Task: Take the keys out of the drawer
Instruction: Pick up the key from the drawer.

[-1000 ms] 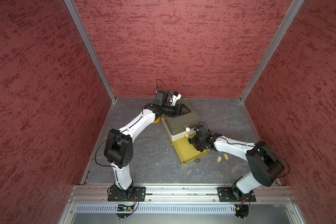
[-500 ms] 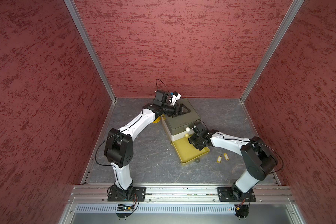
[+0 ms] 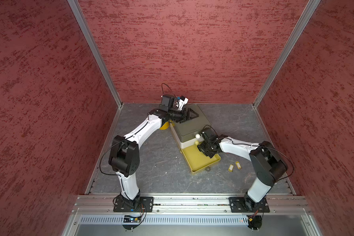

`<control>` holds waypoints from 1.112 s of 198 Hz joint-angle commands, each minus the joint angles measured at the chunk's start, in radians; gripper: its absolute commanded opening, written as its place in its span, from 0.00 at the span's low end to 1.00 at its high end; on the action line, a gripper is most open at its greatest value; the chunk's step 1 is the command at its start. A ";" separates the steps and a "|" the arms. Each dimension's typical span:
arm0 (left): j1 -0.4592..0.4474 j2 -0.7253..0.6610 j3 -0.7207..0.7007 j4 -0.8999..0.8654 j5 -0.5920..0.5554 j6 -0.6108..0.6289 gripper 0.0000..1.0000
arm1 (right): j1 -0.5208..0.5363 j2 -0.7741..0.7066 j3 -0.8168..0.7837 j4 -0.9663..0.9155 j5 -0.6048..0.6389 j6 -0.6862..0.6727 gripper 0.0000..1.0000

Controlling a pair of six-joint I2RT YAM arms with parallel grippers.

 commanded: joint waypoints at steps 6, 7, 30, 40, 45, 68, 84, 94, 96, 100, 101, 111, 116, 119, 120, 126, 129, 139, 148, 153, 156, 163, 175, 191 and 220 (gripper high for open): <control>0.015 0.074 -0.077 -0.189 -0.096 -0.010 0.78 | -0.009 0.011 -0.002 -0.063 0.039 -0.017 0.04; 0.015 0.074 -0.077 -0.189 -0.096 -0.010 0.78 | -0.009 0.010 -0.003 -0.063 0.039 -0.016 0.03; 0.009 0.077 -0.075 -0.184 -0.096 -0.013 0.78 | -0.009 -0.019 -0.025 -0.071 0.046 -0.018 0.00; 0.006 0.080 -0.075 -0.185 -0.096 -0.013 0.78 | -0.009 -0.036 -0.033 -0.075 0.051 -0.021 0.00; 0.004 0.081 -0.074 -0.185 -0.096 -0.013 0.78 | -0.009 -0.043 -0.039 -0.076 0.051 -0.022 0.00; -0.004 0.084 -0.078 -0.183 -0.098 -0.014 0.78 | -0.010 -0.087 -0.051 -0.089 0.057 -0.030 0.00; -0.008 0.085 -0.078 -0.182 -0.101 -0.017 0.78 | -0.010 -0.131 -0.048 -0.104 0.069 -0.049 0.00; -0.011 0.085 -0.076 -0.179 -0.102 -0.017 0.78 | -0.009 -0.162 -0.049 -0.114 0.078 -0.061 0.00; -0.011 0.085 -0.076 -0.179 -0.102 -0.018 0.78 | -0.010 -0.168 -0.049 -0.118 0.081 -0.062 0.00; -0.012 0.085 -0.075 -0.179 -0.103 -0.019 0.78 | -0.011 -0.179 -0.049 -0.123 0.085 -0.065 0.00; -0.013 0.085 -0.075 -0.179 -0.103 -0.018 0.78 | -0.011 -0.182 -0.049 -0.126 0.085 -0.066 0.00; -0.012 0.085 -0.073 -0.179 -0.104 -0.019 0.78 | -0.011 -0.207 -0.049 -0.137 0.090 -0.072 0.00; -0.013 0.086 -0.072 -0.180 -0.104 -0.020 0.78 | -0.011 -0.217 -0.049 -0.142 0.089 -0.074 0.00; -0.012 0.086 -0.072 -0.180 -0.105 -0.021 0.78 | -0.011 -0.222 -0.049 -0.146 0.090 -0.075 0.00; -0.012 0.086 -0.071 -0.180 -0.105 -0.021 0.78 | -0.011 -0.223 -0.050 -0.147 0.090 -0.075 0.00; -0.012 0.087 -0.069 -0.180 -0.106 -0.021 0.78 | -0.011 -0.235 -0.052 -0.150 0.089 -0.076 0.00; -0.012 0.086 -0.068 -0.179 -0.106 -0.022 0.78 | -0.011 -0.240 -0.054 -0.153 0.087 -0.075 0.00; -0.013 0.088 -0.063 -0.179 -0.105 -0.024 0.78 | -0.011 -0.260 -0.059 -0.160 0.086 -0.075 0.00; -0.013 0.087 -0.059 -0.178 -0.107 -0.025 0.78 | -0.011 -0.273 -0.066 -0.166 0.088 -0.069 0.00; -0.014 0.089 -0.055 -0.179 -0.106 -0.026 0.78 | -0.011 -0.272 -0.068 -0.171 0.091 -0.067 0.00; -0.015 0.089 -0.054 -0.178 -0.107 -0.027 0.78 | -0.011 -0.299 -0.069 -0.173 0.092 -0.067 0.00; -0.015 0.088 -0.049 -0.178 -0.107 -0.028 0.78 | -0.011 -0.314 -0.069 -0.181 0.096 -0.068 0.00; -0.018 0.089 -0.043 -0.178 -0.109 -0.030 0.78 | -0.011 -0.331 -0.069 -0.195 0.101 -0.067 0.00; -0.020 0.090 -0.033 -0.179 -0.110 -0.031 0.78 | -0.011 -0.353 -0.068 -0.205 0.105 -0.068 0.00; -0.024 0.082 -0.024 -0.175 -0.114 -0.036 0.78 | -0.011 -0.387 -0.066 -0.220 0.113 -0.066 0.00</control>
